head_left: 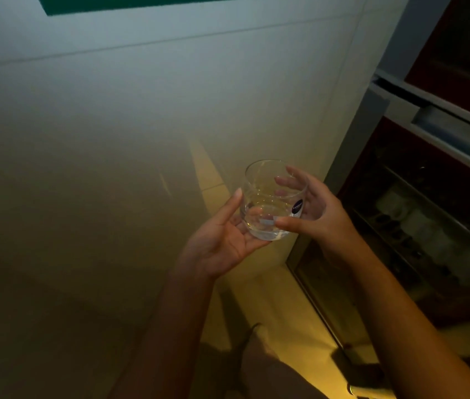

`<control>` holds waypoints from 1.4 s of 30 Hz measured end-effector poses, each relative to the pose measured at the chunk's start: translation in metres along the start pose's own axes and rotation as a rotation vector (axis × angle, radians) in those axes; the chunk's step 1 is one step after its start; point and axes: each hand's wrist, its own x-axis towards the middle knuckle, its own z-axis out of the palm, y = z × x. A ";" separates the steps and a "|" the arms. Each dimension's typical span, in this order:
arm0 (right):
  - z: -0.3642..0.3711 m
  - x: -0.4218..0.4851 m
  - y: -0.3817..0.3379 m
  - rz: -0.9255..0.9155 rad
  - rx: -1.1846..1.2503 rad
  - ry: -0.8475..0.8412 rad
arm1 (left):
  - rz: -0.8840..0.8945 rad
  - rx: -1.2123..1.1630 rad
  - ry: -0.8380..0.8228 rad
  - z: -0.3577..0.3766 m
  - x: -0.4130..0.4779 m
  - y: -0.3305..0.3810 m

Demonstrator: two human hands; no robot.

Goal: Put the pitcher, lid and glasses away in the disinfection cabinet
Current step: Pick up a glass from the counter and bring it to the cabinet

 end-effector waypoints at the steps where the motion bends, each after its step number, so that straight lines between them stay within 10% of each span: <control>1: -0.003 0.006 0.002 -0.001 0.002 0.006 | -0.012 -0.007 -0.001 0.001 0.006 0.004; 21: -0.142 0.076 0.022 -0.019 -0.010 0.424 | -0.303 0.257 -0.237 0.110 0.190 0.027; 42: -0.135 0.024 -0.021 -0.003 -0.137 0.983 | -0.681 0.463 -0.882 0.180 0.222 0.026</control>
